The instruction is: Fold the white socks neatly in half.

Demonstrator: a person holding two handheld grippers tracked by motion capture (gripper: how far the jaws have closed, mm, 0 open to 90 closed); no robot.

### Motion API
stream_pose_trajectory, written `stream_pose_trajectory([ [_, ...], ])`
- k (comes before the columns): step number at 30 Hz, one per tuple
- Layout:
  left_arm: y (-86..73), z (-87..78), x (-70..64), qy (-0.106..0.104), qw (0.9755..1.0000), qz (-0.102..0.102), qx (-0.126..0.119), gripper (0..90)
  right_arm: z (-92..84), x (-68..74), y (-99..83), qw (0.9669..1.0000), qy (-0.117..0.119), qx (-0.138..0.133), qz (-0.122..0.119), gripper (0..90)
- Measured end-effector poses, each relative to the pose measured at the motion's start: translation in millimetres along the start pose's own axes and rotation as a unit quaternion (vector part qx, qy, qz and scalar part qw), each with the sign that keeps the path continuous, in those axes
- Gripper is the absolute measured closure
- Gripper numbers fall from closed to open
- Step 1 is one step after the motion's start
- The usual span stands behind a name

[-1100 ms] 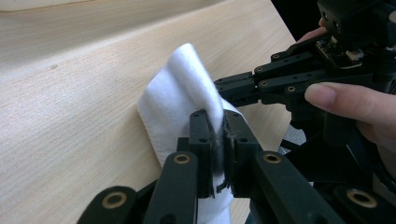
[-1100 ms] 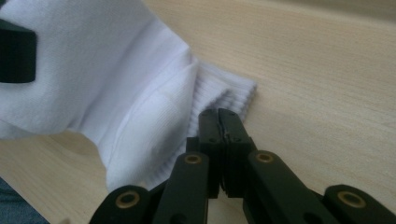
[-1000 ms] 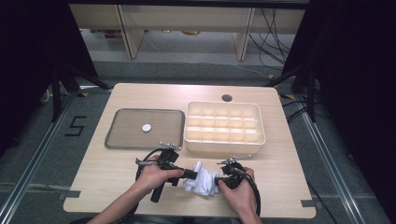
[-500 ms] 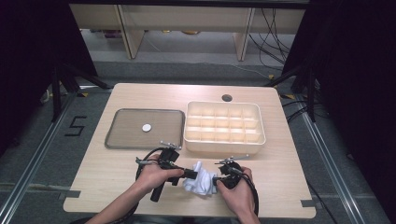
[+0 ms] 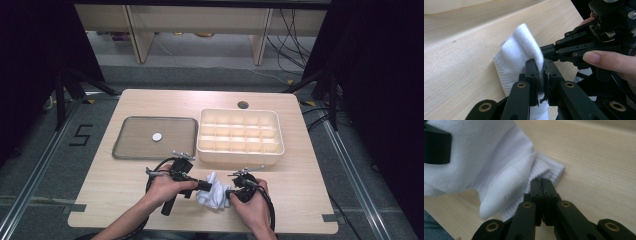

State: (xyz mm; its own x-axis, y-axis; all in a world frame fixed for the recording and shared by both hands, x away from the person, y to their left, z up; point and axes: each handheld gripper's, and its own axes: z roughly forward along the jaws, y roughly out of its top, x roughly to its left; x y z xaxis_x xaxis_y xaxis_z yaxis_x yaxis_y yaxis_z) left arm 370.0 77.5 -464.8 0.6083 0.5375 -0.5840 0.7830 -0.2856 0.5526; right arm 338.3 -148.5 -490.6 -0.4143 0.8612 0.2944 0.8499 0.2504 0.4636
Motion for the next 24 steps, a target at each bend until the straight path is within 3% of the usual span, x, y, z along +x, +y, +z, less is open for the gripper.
stream_pose_trajectory([
  [1, 0.4, -0.7, -0.3, -0.002, 1.0000, -0.002, 0.006, 82.7, 0.4, 0.4, 0.1, 1.0000, -0.003, -0.001, 0.001, 88.9],
  [2, -0.1, 0.6, -1.5, -0.001, 1.0000, -0.004, -0.003, 82.7, 0.3, 0.4, 0.0, 1.0000, -0.001, 0.000, 0.000, 89.0],
  [3, 1.8, -1.4, -1.0, 0.005, 0.9999, 0.006, 0.011, 82.7, 0.3, 1.2, 0.0, 1.0000, -0.004, -0.002, 0.002, 89.0],
  [9, 2.2, 0.3, -1.5, 0.001, 1.0000, 0.004, 0.002, 82.6, 2.2, 0.2, -0.1, 0.9999, -0.005, -0.002, -0.013, 89.0],
  [12, 2.3, 0.7, -2.8, 0.001, 1.0000, -0.002, 0.003, 82.6, 2.6, 1.6, 0.1, 0.9999, -0.004, -0.008, -0.014, 88.9],
  [18, 3.2, 0.5, -1.8, -0.002, 0.9999, 0.007, 0.008, 82.4, 3.3, 2.5, 0.3, 1.0000, -0.004, -0.002, -0.008, 88.9],
  [19, 3.1, 0.6, -1.6, 0.002, 0.9999, 0.009, 0.010, 82.4, 3.1, 3.9, 0.9, 1.0000, -0.004, 0.001, 0.002, 88.9],
  [22, 2.2, 1.9, -3.0, 0.003, 1.0000, 0.004, 0.005, 82.4, 3.0, 2.6, 1.2, 0.9999, 0.007, -0.001, -0.009, 88.9],
  [24, 3.2, 1.3, -3.5, 0.006, 0.9998, 0.010, 0.013, 82.4, 2.8, 3.7, 0.8, 1.0000, 0.003, -0.001, -0.002, 89.0],
])
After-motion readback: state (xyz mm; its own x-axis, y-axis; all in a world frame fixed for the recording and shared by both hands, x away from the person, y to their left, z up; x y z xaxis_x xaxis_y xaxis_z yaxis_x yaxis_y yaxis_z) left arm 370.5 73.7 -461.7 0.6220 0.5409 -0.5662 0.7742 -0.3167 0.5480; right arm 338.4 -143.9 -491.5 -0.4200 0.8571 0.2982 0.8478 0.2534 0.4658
